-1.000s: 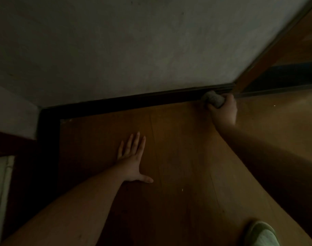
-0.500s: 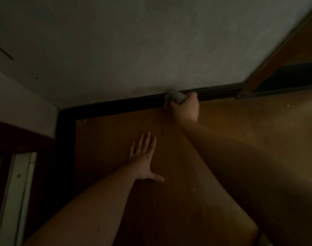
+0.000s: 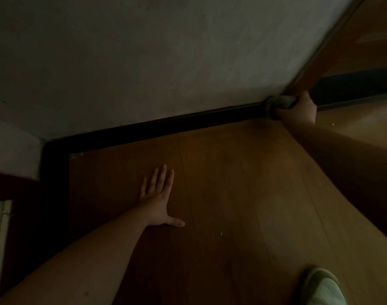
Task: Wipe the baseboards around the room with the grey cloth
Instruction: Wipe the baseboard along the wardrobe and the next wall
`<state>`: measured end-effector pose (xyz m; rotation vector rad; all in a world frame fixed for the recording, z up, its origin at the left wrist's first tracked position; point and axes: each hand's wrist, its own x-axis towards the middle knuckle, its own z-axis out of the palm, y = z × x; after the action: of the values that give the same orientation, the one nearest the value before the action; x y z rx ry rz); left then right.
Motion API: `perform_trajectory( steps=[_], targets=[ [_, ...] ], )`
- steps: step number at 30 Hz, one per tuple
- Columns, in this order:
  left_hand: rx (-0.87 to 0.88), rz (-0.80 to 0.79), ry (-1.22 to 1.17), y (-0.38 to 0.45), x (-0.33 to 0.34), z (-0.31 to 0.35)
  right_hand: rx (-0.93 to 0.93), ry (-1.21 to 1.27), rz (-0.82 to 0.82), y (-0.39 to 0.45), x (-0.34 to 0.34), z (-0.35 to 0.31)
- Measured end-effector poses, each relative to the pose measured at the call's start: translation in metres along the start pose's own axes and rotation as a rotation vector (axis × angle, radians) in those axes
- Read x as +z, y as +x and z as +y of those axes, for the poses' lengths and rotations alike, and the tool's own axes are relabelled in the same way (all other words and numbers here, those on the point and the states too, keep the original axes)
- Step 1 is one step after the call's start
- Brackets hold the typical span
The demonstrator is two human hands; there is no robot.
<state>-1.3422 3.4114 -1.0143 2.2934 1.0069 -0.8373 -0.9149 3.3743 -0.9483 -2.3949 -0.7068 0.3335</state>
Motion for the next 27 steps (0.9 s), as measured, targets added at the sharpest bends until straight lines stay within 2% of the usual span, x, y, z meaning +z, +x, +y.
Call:
perform_trajectory(
  steps=[4, 9, 13, 20, 23, 27],
  targets=[
    [-0.009, 0.004, 0.013, 0.002, 0.001, 0.0, 0.064, -0.037, -0.018, 0.013, -0.014, 0.006],
    [0.0, 0.002, 0.009, 0.002, -0.001, 0.003, -0.014, -0.013, -0.068, -0.018, -0.003, -0.008],
    [0.005, -0.002, -0.005, 0.003, -0.002, 0.004, -0.12, 0.041, -0.238, -0.063, 0.034, -0.042],
    [0.0, -0.015, -0.001, 0.002, -0.004, 0.004, -0.179, 0.188, -0.334, -0.12, 0.117, -0.126],
    [-0.007, -0.017, 0.001, 0.002, -0.004, 0.002, -0.144, 0.193, -0.339, -0.121, 0.131, -0.136],
    [-0.011, -0.024, -0.003, 0.001, -0.004, 0.0, -0.113, 0.156, -0.293, -0.101, 0.114, -0.115]
  ],
)
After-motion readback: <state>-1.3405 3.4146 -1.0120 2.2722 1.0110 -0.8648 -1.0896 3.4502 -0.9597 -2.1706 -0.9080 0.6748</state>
